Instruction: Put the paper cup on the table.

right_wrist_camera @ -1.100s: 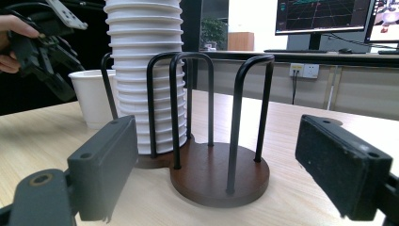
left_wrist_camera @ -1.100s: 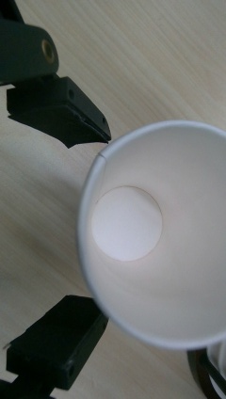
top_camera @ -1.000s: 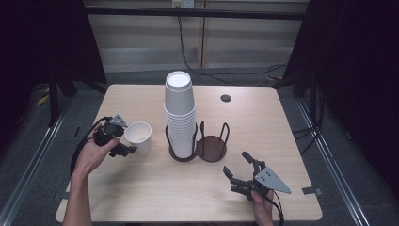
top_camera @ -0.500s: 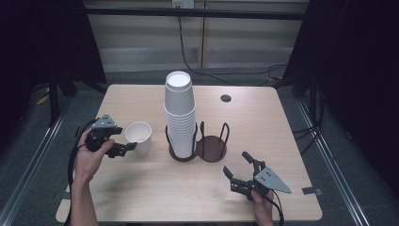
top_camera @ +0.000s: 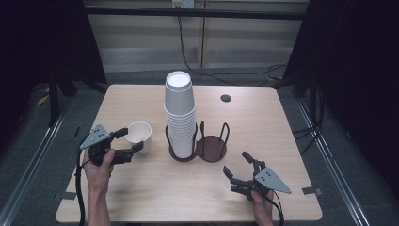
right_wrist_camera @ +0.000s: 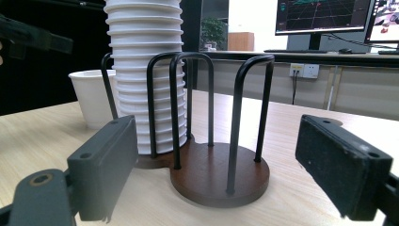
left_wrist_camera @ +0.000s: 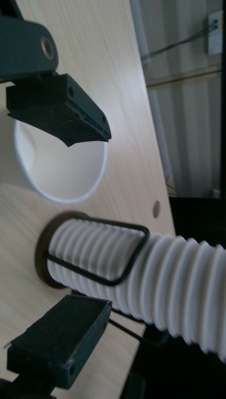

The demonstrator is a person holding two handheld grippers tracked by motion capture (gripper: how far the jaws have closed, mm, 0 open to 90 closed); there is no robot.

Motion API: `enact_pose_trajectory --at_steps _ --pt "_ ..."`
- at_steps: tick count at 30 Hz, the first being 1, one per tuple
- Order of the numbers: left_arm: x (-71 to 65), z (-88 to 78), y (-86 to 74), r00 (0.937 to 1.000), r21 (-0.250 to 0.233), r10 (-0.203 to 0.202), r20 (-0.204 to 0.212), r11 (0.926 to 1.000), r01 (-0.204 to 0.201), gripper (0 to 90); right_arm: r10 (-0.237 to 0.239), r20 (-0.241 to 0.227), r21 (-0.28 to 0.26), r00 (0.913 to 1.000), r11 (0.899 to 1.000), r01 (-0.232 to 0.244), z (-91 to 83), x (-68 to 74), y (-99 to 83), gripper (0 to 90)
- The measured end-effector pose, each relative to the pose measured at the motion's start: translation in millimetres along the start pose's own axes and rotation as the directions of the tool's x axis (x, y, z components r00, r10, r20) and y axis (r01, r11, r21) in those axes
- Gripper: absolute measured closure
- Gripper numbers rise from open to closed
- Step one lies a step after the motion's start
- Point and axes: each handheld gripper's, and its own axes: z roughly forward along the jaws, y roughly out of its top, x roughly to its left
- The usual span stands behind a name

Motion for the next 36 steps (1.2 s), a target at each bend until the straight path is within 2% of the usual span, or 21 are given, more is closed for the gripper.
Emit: enact_pose_trajectory --at_steps 3,6,8,11,14,15,17,19,20,22,25,28,29,33,34,36 --pt "-5.0 0.8 -1.5 1.0000 0.013 0.005 -0.007 0.9999 -0.005 16.0 0.001 0.000 0.000 1.0000 1.000 -0.001 -0.2 0.1 0.0 13.2" --pt "-12.1 -0.7 -8.6 0.9999 -0.023 -0.008 0.011 0.9997 0.009 16.0 0.000 0.000 0.000 1.0000 1.000 0.000 -0.2 0.1 0.0 13.2" --pt "-18.8 0.5 -15.8 0.9999 -0.045 -0.007 -0.014 0.9990 0.007 15.9 0.001 0.000 0.000 1.0000 1.000 -0.001 -0.2 0.1 0.0 13.2" --pt "-25.4 2.1 -21.1 0.9992 -0.045 -0.015 -0.036 0.9989 0.013 15.8 0.000 0.000 0.000 1.0000 1.000 0.000 -0.2 0.1 0.0 13.2" --pt "-36.6 3.2 -27.3 0.9988 -0.066 0.013 -0.047 0.9977 -0.016 15.7 0.000 0.000 0.000 1.0000 1.000 0.000 -0.2 0.1 0.0 13.2" --pt "-40.7 4.8 -29.9 0.9989 -0.074 0.010 -0.047 0.9972 -0.013 15.7 0.000 0.000 0.000 1.0000 1.000 0.000 -0.2 0.2 -0.1 13.2" --pt "-47.8 8.2 -34.8 0.9994 -0.070 0.024 -0.024 0.9972 -0.026 15.7 0.000 0.000 -0.001 1.0000 1.000 0.000 -0.2 0.2 -0.1 13.2" --pt "-54.6 11.4 -40.7 0.9992 -0.079 0.027 -0.029 0.9964 -0.030 15.7 0.000 0.000 -0.001 1.0000 1.000 0.000 -0.2 0.1 -0.1 13.2" --pt "-55.9 12.6 -43.6 0.9988 -0.065 0.036 -0.034 0.9972 -0.038 15.7 0.000 -0.001 -0.001 1.0000 1.000 0.000 -0.2 0.1 -0.1 13.2" --pt "-56.6 15.3 -49.8 0.9989 -0.046 0.027 -0.037 0.9985 -0.029 15.7 0.000 0.000 -0.001 1.0000 1.000 0.000 -0.2 0.2 -0.1 13.2" --pt "-58.5 17.0 -61.7 0.9996 -0.067 -0.017 -0.023 0.9976 0.016 15.7 0.000 0.000 -0.001 1.0000 1.000 0.000 -0.2 0.2 -0.1 13.2" --pt "-60.9 20.3 -70.3 0.9994 -0.049 -0.016 -0.030 0.9987 0.015 15.8 0.001 0.000 0.000 1.0000 1.000 -0.001 -0.2 0.2 0.0 13.2" --pt "-62.9 22.2 -73.9 0.9996 -0.058 -0.025 -0.015 0.9980 0.024 15.8 0.001 0.000 0.000 1.0000 1.000 -0.001 -0.2 0.1 0.0 13.2" --pt "-70.6 25.2 -81.2 0.9991 -0.083 -0.036 -0.022 0.9959 0.034 16.2 0.001 0.000 0.000 1.0000 1.000 -0.001 -0.2 0.2 0.0 13.2" --pt "-72.6 25.2 -81.5 0.9997 -0.090 -0.019 -0.015 0.9958 0.017 16.3 0.001 0.000 0.000 1.0000 1.000 -0.001 -0.1 0.1 0.0 13.2" --pt "-75.0 26.2 -81.5 0.9996 -0.095 -0.018 -0.023 0.9953 0.016 17.0 0.000 0.000 0.000 1.0000 1.000 0.000 -0.2 0.1 0.0 13.2"
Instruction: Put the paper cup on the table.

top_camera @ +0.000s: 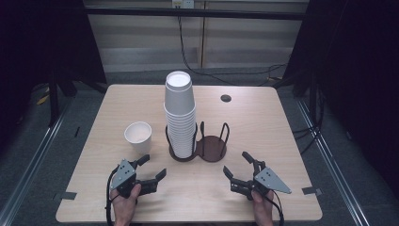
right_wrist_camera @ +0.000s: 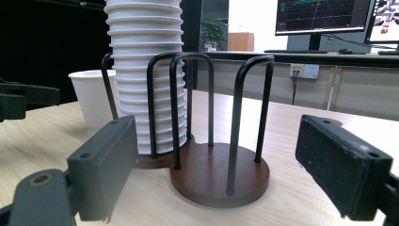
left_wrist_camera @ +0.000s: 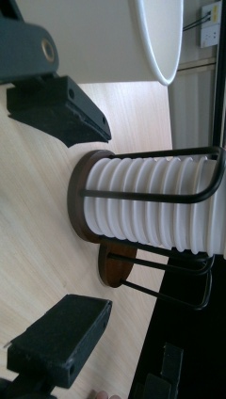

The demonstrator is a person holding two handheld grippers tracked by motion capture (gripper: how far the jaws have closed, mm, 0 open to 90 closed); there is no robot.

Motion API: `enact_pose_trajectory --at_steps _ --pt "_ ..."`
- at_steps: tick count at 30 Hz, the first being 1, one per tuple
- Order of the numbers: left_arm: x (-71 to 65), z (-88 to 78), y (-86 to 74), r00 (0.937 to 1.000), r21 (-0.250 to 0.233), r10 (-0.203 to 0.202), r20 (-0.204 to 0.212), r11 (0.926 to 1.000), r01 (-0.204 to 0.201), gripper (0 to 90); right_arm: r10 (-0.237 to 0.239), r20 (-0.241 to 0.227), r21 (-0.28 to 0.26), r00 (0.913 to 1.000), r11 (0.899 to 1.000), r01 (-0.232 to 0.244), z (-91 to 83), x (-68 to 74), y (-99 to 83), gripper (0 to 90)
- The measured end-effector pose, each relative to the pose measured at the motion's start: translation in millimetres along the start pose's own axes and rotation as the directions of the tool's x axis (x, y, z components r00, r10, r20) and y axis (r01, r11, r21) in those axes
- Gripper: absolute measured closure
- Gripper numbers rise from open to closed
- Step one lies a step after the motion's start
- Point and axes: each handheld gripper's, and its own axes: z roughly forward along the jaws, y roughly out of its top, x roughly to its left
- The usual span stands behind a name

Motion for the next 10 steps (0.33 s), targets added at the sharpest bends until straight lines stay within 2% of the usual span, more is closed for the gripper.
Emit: enact_pose_trajectory --at_steps 3,4,6,7,10 --pt "-3.6 -2.2 -1.1 0.9981 -0.026 0.062 0.003 0.9978 -0.062 16.3 0.001 0.000 0.001 1.0000 1.000 -0.001 0.0 0.1 0.0 13.2" --pt "-4.8 -3.2 -1.7 0.9975 -0.035 0.070 0.003 0.9969 -0.070 16.4 0.000 0.000 0.000 1.0000 1.000 0.000 0.2 0.0 0.0 13.2" --pt "-6.6 -6.5 -3.9 0.9964 -0.079 0.084 0.010 0.9935 -0.083 16.3 0.001 -0.001 0.000 1.0000 1.000 -0.001 0.4 -0.1 0.0 13.2" --pt "-6.3 -8.4 -4.9 0.9945 -0.106 0.104 0.013 0.9892 -0.102 16.1 0.002 0.000 0.001 1.0000 1.000 -0.002 0.4 -0.1 0.0 13.2" --pt "-6.6 -13.6 -8.6 0.9953 -0.172 0.097 -0.002 0.9804 -0.096 16.1 0.000 0.012 0.012 0.9999 1.000 -0.001 1.2 0.6 0.4 13.2"
